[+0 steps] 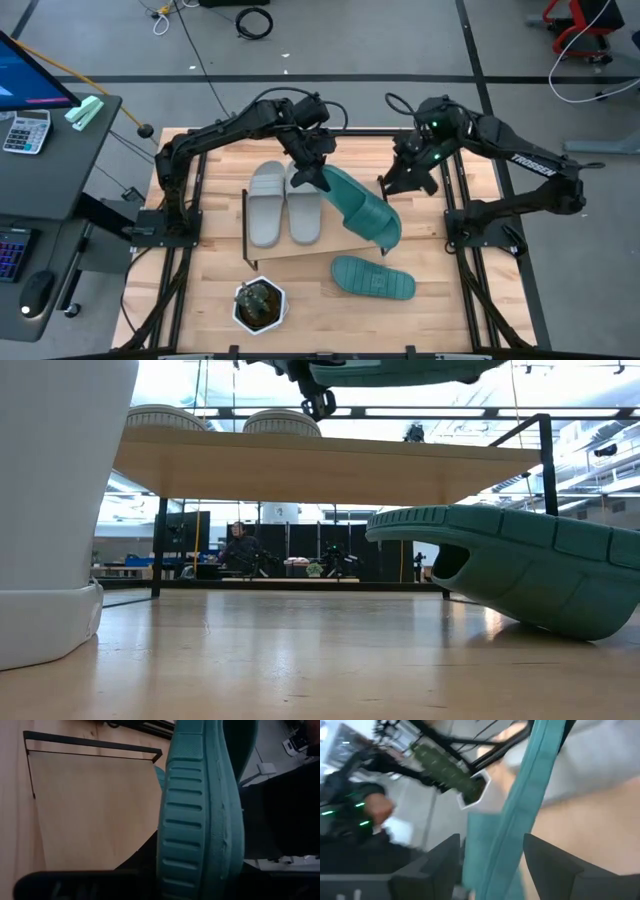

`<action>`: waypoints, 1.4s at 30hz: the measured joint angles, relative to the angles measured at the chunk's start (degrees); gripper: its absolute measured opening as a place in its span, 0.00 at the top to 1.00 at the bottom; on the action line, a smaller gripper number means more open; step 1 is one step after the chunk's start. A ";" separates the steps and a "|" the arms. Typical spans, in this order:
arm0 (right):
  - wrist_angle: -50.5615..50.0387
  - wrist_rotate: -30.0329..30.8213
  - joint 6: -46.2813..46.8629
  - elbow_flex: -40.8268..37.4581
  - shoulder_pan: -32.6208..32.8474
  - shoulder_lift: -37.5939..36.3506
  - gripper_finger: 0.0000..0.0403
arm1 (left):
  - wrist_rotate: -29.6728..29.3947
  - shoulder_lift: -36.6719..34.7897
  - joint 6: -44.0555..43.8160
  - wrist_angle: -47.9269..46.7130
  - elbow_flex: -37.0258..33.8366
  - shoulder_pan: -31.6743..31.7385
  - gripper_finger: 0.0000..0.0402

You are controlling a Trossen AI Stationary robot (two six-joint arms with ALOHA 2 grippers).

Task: Pick and place slides into the shelf
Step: Put the top green slide on the shelf

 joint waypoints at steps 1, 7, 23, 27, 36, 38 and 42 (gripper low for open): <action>1.24 2.32 -0.31 0.00 1.02 0.26 0.44 | -0.08 0.00 -0.08 0.01 0.00 0.00 0.81; 6.56 10.55 -1.08 0.02 4.14 4.49 0.44 | -0.16 -0.02 -0.16 0.10 0.00 0.04 0.81; 23.31 14.31 2.90 0.02 4.25 13.86 0.44 | -0.38 -0.09 -0.01 0.00 -0.07 -0.44 0.81; 26.57 15.20 3.79 0.02 4.23 14.70 0.44 | -0.35 -0.09 0.02 0.08 -0.07 -0.61 0.81; 26.55 13.15 3.96 0.04 4.21 15.72 0.78 | -0.76 -0.09 0.00 -0.47 -0.12 -0.66 0.81; 26.52 13.31 3.84 0.04 4.05 15.72 0.81 | -1.96 -0.09 0.04 -0.40 -0.11 -0.66 0.81; 26.09 13.59 3.73 0.02 2.94 15.10 0.81 | -6.45 -0.16 -0.70 0.95 -0.11 -0.58 0.81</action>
